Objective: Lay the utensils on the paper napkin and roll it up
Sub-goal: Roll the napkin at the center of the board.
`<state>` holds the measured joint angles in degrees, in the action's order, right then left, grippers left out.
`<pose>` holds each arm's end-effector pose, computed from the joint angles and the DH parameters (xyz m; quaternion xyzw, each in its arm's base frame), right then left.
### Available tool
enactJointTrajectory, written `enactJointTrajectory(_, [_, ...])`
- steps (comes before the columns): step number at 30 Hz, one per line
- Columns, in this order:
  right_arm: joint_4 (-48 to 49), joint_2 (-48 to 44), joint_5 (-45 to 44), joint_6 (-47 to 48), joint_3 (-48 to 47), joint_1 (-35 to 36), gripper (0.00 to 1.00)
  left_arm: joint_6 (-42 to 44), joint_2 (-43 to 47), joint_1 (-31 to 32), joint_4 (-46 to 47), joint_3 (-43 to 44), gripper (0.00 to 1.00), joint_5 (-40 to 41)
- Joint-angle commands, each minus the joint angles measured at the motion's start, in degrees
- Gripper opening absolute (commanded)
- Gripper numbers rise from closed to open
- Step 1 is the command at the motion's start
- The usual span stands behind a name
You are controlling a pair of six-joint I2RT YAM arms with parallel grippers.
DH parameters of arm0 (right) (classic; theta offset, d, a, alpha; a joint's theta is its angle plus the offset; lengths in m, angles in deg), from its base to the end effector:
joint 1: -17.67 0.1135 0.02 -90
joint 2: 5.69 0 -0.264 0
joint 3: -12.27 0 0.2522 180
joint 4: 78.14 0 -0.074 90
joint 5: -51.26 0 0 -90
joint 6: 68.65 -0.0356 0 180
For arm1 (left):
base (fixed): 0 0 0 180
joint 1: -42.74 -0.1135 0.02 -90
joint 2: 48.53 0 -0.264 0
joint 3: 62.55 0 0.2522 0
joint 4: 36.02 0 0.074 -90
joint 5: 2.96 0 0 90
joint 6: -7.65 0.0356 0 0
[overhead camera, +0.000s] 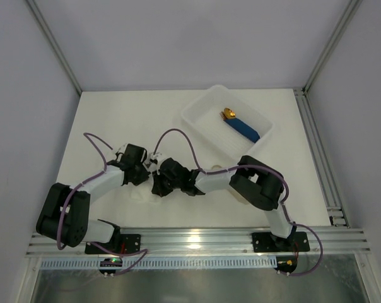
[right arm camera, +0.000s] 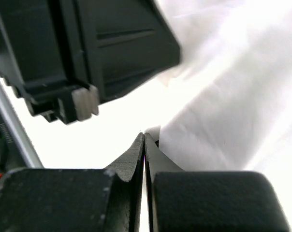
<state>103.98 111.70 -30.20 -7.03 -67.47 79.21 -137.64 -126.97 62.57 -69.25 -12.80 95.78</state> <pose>0.2003 0.3806 0.1304 -0.2857 0.8401 0.3693 0.2761 0.2273 -0.0762 0.1547 -0.3122 0.9157 -0.0889 0.2368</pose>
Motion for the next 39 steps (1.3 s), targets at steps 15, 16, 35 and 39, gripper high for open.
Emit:
enactJointTrajectory(15, [-1.03, -7.69, -0.36, 2.99, 1.28, 0.42, 0.04, 1.15, -0.85, -0.24, -1.72, -1.01, 0.0, -0.38])
enactJointTrajectory(16, [0.02, -7.87, 0.16, 2.37, 1.55, 0.25, 0.04, 1.23, -0.84, -0.24, -1.72, -1.09, 0.0, -0.3])
enactJointTrajectory(35, [0.38, -2.34, 12.29, -0.45, -4.33, -7.13, 0.03, 0.71, 1.18, -0.32, -0.84, -2.94, 0.0, -1.52])
enactJointTrajectory(39, [-0.15, -0.32, 12.73, -0.36, -6.7, -7.13, 0.04, 0.79, 1.44, -0.32, -1.1, -2.77, 0.0, -1.35])
